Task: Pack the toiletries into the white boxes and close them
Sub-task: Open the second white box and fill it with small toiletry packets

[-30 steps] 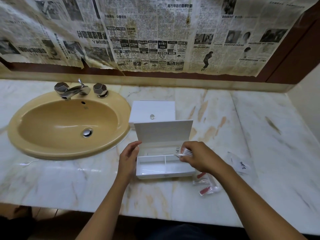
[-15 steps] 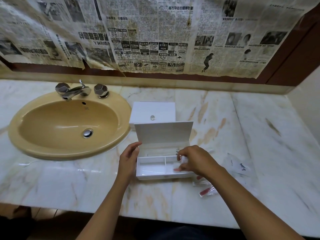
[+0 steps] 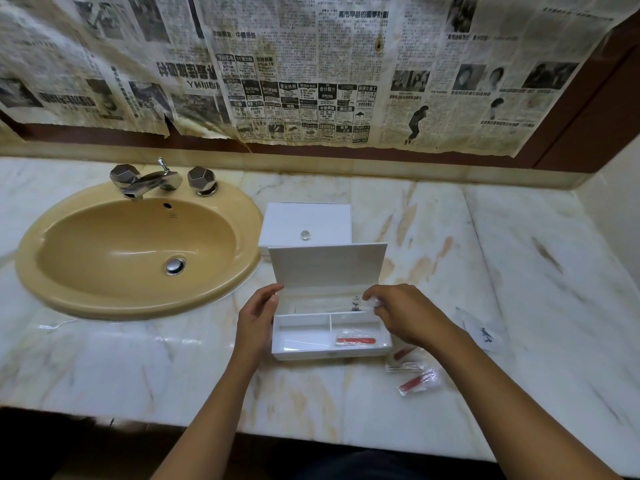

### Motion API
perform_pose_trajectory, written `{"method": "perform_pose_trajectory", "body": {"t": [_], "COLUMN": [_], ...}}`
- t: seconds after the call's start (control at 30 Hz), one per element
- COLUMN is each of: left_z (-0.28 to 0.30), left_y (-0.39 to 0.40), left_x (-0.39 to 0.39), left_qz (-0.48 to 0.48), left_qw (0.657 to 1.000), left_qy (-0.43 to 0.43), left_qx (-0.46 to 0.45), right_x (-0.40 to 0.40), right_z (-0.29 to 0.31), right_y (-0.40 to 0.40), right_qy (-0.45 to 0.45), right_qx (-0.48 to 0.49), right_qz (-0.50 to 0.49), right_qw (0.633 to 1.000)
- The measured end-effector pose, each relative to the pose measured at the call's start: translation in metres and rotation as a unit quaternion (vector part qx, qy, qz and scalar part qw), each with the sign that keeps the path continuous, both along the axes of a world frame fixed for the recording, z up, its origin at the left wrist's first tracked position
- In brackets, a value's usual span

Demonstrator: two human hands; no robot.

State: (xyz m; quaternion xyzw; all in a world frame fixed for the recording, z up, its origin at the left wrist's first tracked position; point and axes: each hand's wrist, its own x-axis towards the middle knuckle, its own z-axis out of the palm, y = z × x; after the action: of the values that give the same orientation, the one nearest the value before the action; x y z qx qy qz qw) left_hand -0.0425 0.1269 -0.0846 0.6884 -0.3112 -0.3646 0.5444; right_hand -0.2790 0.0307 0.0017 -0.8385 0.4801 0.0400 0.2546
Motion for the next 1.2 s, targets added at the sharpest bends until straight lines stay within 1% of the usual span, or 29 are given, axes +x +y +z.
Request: {"method": "perform_pose_trajectory", "body": {"t": [0.13, 0.2, 0.33, 0.47, 0.57, 0.67, 0.8, 1.0, 1.1, 1.2], "left_z": [-0.002, -0.003, -0.002, 0.002, 0.003, 0.003, 0.005, 0.004, 0.006, 0.006], "left_y": [0.000, 0.000, 0.000, 0.000, 0.000, 0.001, 0.003, 0.005, 0.005, 0.004], "left_x": [0.001, 0.002, 0.000, -0.002, -0.002, -0.003, -0.003, -0.005, -0.005, -0.005], "left_qz": [0.001, 0.001, 0.003, 0.001, -0.003, -0.004, -0.013, -0.010, -0.006, -0.005], "left_qw": [1.000, 1.000, 1.000, 1.000, 1.000, 1.000, 1.000, 1.000, 1.000, 1.000], "left_qy": [0.005, 0.003, 0.000, -0.012, -0.013, -0.017, -0.019, -0.015, -0.014, -0.013], "left_qx": [0.001, 0.002, 0.006, 0.000, -0.001, -0.002, 0.001, 0.015, 0.010, 0.010], "right_x": [-0.002, 0.000, 0.014, 0.018, 0.021, 0.023, 0.023, 0.025, 0.028, 0.028], "right_z": [0.008, 0.011, 0.013, 0.013, 0.020, 0.022, 0.016, 0.006, 0.000, 0.001], "right_y": [-0.003, -0.003, 0.003, 0.009, 0.012, 0.016, 0.021, 0.024, 0.023, 0.024], "right_qy": [-0.054, -0.080, -0.097, -0.094, -0.124, -0.164, -0.131, -0.104, -0.089, -0.110], "right_qx": [0.025, 0.026, 0.018, -0.009, -0.034, -0.001, 0.060, 0.072, 0.061, 0.082], "right_qz": [-0.030, -0.027, 0.015, 0.028, 0.026, 0.000, 0.000, 0.015, 0.035, 0.032], "right_qw": [0.998, 0.996, 0.995, 0.995, 0.991, 0.986, 0.990, 0.992, 0.993, 0.990]}}
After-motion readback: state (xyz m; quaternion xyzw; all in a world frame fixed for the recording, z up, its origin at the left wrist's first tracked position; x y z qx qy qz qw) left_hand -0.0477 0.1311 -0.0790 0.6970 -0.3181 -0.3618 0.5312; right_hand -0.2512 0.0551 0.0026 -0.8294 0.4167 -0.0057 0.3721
